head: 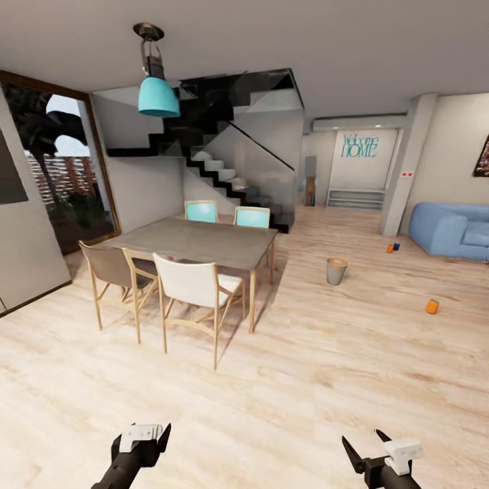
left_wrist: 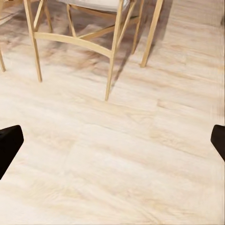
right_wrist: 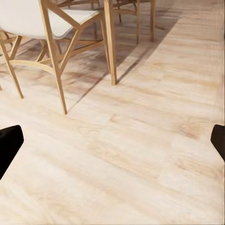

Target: Put the three can of soda from the living room inside the tash can in the kitchen.

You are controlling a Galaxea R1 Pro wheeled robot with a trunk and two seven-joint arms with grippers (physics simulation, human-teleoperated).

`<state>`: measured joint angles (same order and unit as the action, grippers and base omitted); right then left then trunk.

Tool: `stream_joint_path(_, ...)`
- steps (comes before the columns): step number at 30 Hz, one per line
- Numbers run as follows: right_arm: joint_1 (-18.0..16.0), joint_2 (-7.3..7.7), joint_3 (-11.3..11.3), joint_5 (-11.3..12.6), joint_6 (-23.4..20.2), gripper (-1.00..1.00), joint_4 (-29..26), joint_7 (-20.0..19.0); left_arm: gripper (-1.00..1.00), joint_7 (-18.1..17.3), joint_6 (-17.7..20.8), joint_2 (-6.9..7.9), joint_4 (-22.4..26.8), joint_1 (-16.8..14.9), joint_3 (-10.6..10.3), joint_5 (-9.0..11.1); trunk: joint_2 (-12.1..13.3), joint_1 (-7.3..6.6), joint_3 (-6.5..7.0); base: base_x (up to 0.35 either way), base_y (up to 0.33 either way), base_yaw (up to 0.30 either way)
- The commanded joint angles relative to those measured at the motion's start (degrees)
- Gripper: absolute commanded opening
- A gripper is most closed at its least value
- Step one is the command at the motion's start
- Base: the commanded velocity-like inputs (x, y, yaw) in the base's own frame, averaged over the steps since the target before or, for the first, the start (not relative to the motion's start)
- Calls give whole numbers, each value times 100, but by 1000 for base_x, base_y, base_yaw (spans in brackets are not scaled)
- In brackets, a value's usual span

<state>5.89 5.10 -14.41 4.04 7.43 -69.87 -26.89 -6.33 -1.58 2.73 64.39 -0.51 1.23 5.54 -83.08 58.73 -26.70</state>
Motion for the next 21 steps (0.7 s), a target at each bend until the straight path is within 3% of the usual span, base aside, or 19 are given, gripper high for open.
stream_joint_path(1,0,0,0,0,1,100,0,0,100,0,0,0,1,0,0,0,0,0,0,248,-152,-245)
stream_joint_path(13,0,0,0,-4,4,100,0,-1,100,0,0,0,-5,-2,0,0,0,0,0,252,-142,-250)
stream_joint_path(21,0,0,0,-8,4,100,0,0,100,0,1,0,-6,-2,0,-1,0,0,0,303,-39,-252)
